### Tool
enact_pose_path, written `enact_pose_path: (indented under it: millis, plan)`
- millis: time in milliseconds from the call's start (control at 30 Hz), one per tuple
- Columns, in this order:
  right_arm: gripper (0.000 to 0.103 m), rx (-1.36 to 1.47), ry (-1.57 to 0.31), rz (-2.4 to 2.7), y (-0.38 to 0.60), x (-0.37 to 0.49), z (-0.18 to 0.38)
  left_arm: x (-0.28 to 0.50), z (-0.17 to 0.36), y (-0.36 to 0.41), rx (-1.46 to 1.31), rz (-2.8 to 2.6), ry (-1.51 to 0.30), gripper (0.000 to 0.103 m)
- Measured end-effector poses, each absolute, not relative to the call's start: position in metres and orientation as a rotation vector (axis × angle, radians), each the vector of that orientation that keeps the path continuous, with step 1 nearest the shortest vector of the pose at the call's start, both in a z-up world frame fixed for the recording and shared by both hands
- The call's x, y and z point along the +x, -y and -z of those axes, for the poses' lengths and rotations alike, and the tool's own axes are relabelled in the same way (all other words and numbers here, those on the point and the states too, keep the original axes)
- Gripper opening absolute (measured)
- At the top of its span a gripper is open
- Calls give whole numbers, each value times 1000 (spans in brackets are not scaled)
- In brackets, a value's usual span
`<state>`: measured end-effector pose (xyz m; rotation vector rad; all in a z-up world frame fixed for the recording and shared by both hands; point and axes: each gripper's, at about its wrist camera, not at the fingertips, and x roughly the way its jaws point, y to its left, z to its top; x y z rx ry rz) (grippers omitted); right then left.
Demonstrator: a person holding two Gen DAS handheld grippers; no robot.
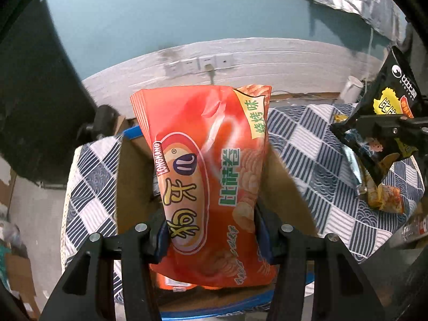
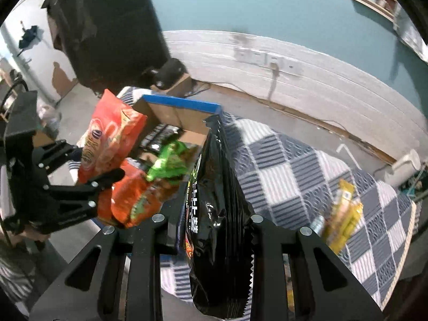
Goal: Organize snacks
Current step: 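Carry the red bag with the left tool while the right carries the black bag to the box, then open both tools to drop the red and black bags into the box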
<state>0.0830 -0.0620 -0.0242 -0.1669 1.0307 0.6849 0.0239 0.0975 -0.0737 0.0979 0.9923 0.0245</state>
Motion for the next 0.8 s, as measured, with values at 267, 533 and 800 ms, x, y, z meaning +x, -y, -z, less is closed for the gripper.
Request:
enact_pose_path:
  millis: [267,533,800]
  plan:
    - [25,-203,-1055,-743,9,84,33,16,82,-130,68,-76,-1002,54]
    - [25,-244,-1092,-786,-32,83,48,16,99,-152,-5,-99,-1036,54]
    - [46,-266,-1127,-804,-51,78,58,18,102,-150,17,-125,-1055,67]
